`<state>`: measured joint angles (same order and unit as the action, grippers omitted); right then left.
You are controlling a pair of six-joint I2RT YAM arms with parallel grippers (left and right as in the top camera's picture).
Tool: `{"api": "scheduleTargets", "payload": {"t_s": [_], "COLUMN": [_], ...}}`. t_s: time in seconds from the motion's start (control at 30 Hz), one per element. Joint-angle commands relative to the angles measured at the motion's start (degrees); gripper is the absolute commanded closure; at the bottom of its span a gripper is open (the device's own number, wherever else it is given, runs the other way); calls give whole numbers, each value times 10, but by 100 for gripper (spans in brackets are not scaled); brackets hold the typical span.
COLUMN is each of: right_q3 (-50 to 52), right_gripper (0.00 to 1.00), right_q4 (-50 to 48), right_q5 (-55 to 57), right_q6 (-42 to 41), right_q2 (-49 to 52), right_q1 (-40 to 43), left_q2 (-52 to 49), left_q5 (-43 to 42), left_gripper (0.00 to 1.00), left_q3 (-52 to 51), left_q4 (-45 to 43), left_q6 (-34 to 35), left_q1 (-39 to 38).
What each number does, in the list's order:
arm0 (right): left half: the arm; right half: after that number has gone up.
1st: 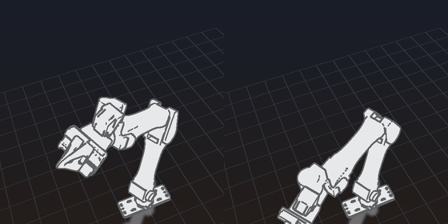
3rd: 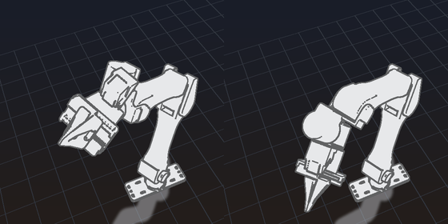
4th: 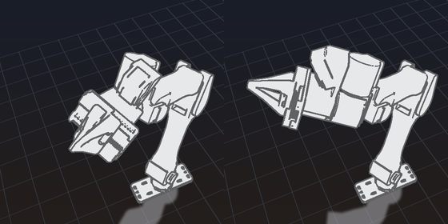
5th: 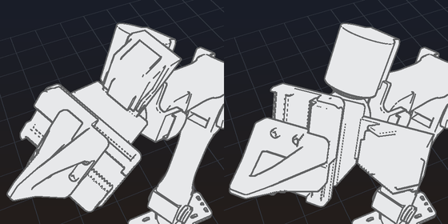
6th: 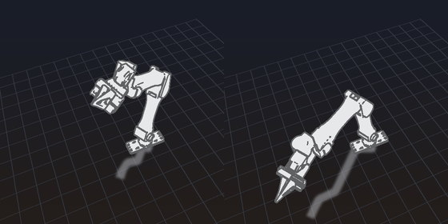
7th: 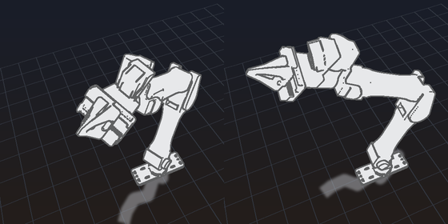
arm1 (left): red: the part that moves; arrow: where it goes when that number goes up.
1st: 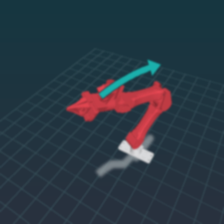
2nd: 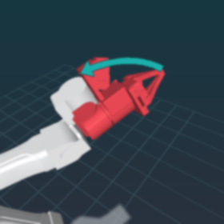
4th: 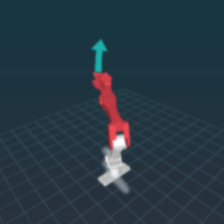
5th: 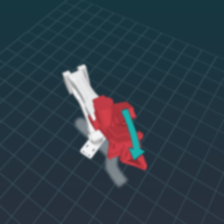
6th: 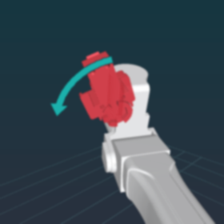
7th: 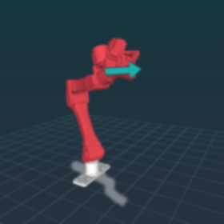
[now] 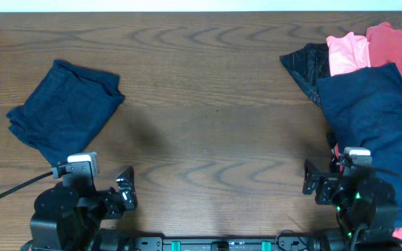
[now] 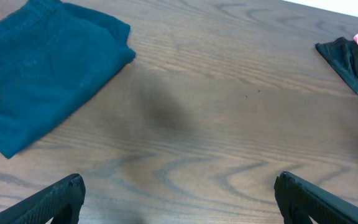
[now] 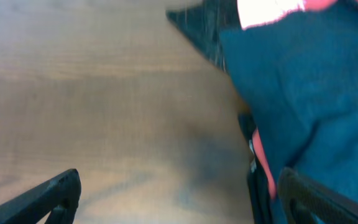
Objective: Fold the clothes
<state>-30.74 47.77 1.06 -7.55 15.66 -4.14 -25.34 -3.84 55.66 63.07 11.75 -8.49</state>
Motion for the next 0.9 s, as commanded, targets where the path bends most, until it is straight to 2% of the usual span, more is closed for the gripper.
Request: {"api": "scheduleTargets", "payload": {"t_s": [0.0, 0.13, 0.5, 0.87], "right_q3": [68, 152, 296, 304], "right_gripper": [1, 1, 1, 1], "right_q4": [-50, -147, -431, -436], "right_q5": [0, 0, 0, 0], "right_q6": [10, 10, 84, 85], "right_q2": [-70, -157, -154, -154], "right_q1": [0, -11, -27, -27], "left_q2": [3, 3, 3, 3], "left_q5": [9, 9, 9, 9], "left_gripper": [2, 2, 2, 2], "left_q3": [-3, -3, -3, -3], "left_q4": [1, 1, 1, 1], "left_q6": [-5, -5, -5, -5], "left_q1": [-3, -3, -3, -3]}}
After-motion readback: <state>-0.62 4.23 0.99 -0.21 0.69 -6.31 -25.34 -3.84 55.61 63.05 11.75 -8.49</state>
